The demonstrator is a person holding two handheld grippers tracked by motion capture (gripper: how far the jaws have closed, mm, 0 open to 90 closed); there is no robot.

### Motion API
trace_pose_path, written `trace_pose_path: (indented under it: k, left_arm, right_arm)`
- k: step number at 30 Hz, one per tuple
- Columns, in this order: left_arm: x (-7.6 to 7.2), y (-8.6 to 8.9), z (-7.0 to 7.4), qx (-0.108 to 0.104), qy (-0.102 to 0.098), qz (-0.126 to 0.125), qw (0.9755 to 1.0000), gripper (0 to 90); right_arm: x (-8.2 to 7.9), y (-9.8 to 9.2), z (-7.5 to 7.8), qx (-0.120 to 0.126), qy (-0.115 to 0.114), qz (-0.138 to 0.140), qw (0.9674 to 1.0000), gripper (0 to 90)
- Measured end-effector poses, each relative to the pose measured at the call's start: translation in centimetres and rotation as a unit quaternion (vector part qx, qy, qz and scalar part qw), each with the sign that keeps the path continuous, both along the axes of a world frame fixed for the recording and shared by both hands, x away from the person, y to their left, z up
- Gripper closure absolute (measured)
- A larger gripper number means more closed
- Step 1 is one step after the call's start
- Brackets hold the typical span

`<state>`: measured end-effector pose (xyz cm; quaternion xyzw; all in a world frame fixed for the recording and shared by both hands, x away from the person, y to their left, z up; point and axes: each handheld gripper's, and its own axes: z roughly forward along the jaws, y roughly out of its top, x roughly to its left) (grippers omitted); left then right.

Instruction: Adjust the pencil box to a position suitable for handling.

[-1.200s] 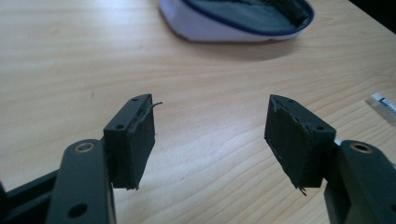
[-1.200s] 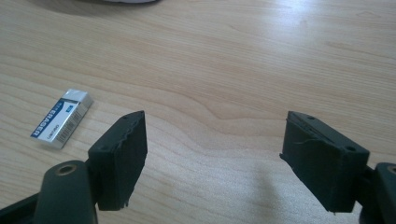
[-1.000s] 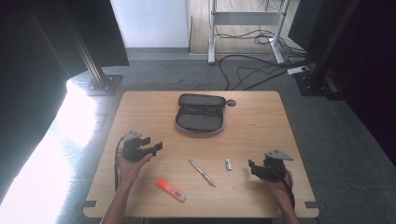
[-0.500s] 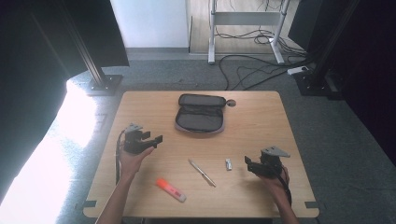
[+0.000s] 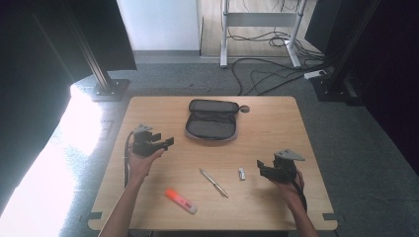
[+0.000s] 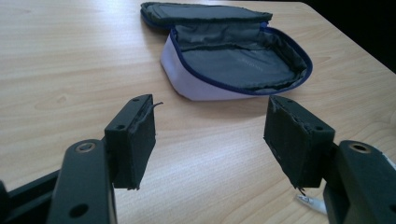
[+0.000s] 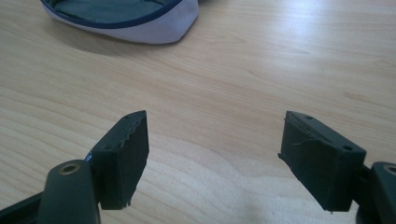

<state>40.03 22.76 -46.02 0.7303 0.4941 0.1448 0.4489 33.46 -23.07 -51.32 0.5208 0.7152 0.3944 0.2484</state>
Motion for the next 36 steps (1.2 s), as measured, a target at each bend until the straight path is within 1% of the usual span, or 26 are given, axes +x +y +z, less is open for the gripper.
trace_pose_path:
  k: [2,3,4,5,7,9,11,14,15,16,17,18,19,21,22,23,25,28,29,30,31,32,33,34,35,36]
  left_arm:
    - [0.3,-0.1,0.2,0.002,-0.004,-0.001,1.0,36.9]
    - [0.7,0.1,0.0,-0.006,0.002,0.004,1.0,37.1]
    - [0.7,0.1,0.0,-0.006,0.002,0.004,1.0,37.0]
    - [1.0,0.1,-0.4,-0.002,0.01,0.007,0.9999,36.8]
    - [1.1,0.1,-0.5,-0.002,0.011,0.007,0.9999,36.5]
    - [1.3,-0.2,-0.5,-0.006,0.005,0.01,0.9999,36.6]
    - [1.4,-0.2,-0.5,-0.004,0.007,0.01,0.9999,36.7]
    - [1.9,-0.4,-0.1,0.0,0.007,0.01,0.9999,35.7]
    - [2.2,-0.4,0.2,0.001,0.0,0.014,0.9999,35.5]
    - [2.2,-0.4,0.2,0.001,0.0,0.014,0.9999,36.9]
    - [2.3,-0.4,0.2,-0.003,-0.002,0.018,0.9998,37.0]
    - [2.5,-0.4,0.0,-0.001,0.001,0.02,0.9998,37.0]
    - [2.7,-0.4,-0.2,0.004,0.007,0.019,0.9998,37.1]
    - [3.1,-0.4,-0.7,0.006,0.018,0.018,0.9996,36.1]
    - [3.1,-0.6,-0.7,0.004,0.012,0.017,0.9998,36.0]
    - [3.1,-0.7,-0.7,0.002,0.008,0.017,0.9998,36.4]
    - [3.1,-0.9,-0.5,0.004,0.007,0.015,0.9998,36.9]
    - [3.3,-1.0,-0.2,0.008,0.011,0.014,0.9998,36.2]
    - [3.6,-1.1,0.2,0.011,0.013,0.013,0.9998,35.4]
    - [3.6,-1.1,0.2,0.011,0.013,0.013,0.9998,35.3]
    - [3.7,-1.2,0.4,0.009,0.008,0.017,0.9998,35.3]
    - [4.0,-1.3,0.6,0.013,0.016,0.012,0.9997,35.7]
    - [4.3,-1.6,0.8,0.018,0.016,0.008,0.9997,33.2]
    - [4.5,-1.9,0.9,0.02,0.012,0.009,0.9997,33.4]
    - [5.1,-2.7,1.2,0.025,0.015,0.001,0.9996,33.3]
    - [5.1,-2.7,1.2,0.025,0.015,0.001,0.9996,33.3]
  right_arm:
    - [0.3,0.2,0.2,0.002,-0.001,0.0,1.0,23.5]
    - [0.6,0.4,0.4,0.005,-0.002,0.0,1.0,23.5]
    - [0.6,0.4,0.4,0.005,-0.002,0.0,1.0,23.5]
    - [0.9,0.6,0.5,0.009,-0.003,0.002,1.0,23.8]
    - [1.0,0.7,0.6,0.01,-0.003,0.003,0.9999,23.9]
    - [1.4,1.1,0.6,0.006,-0.001,0.006,1.0,23.8]
    - [1.6,1.2,0.7,0.005,0.0,0.008,1.0,23.8]
    - [1.9,1.5,0.8,0.007,0.002,0.01,0.9999,23.9]
    - [2.1,1.7,1.0,0.009,0.003,0.011,0.9999,24.1]
    - [2.1,1.7,1.0,0.009,0.003,0.011,0.9999,24.1]
    - [2.3,1.9,1.0,0.015,0.002,0.014,0.9998,24.6]
    - [2.3,1.9,1.0,0.015,0.002,0.014,0.9998,24.6]
    - [2.4,1.9,1.0,0.018,0.004,0.014,0.9997,24.8]
    - [2.5,2.1,1.0,0.022,0.004,0.015,0.9996,24.9]
    - [2.5,2.3,0.9,0.02,0.007,0.016,0.9996,25.0]
    - [2.6,2.4,0.9,0.019,0.009,0.018,0.9996,25.0]
    - [2.8,2.6,1.0,0.017,0.009,0.019,0.9996,25.2]
    - [3.0,2.7,1.2,0.016,0.01,0.02,0.9996,25.8]
    - [3.2,2.9,1.4,0.016,0.009,0.021,0.9996,26.0]
    - [3.2,2.9,1.4,0.016,0.009,0.021,0.9996,26.0]
    - [3.3,3.1,1.5,0.018,0.008,0.023,0.9995,26.1]
    - [3.4,3.2,1.5,0.018,0.008,0.023,0.9995,26.2]
    - [3.5,3.3,1.5,0.017,0.007,0.026,0.9995,26.4]
    - [3.5,3.4,1.5,0.017,0.006,0.027,0.9995,26.7]
    - [3.7,3.6,1.5,0.013,0.009,0.029,0.9995,26.5]
    - [3.7,3.6,1.5,0.013,0.009,0.029,0.9995,26.5]
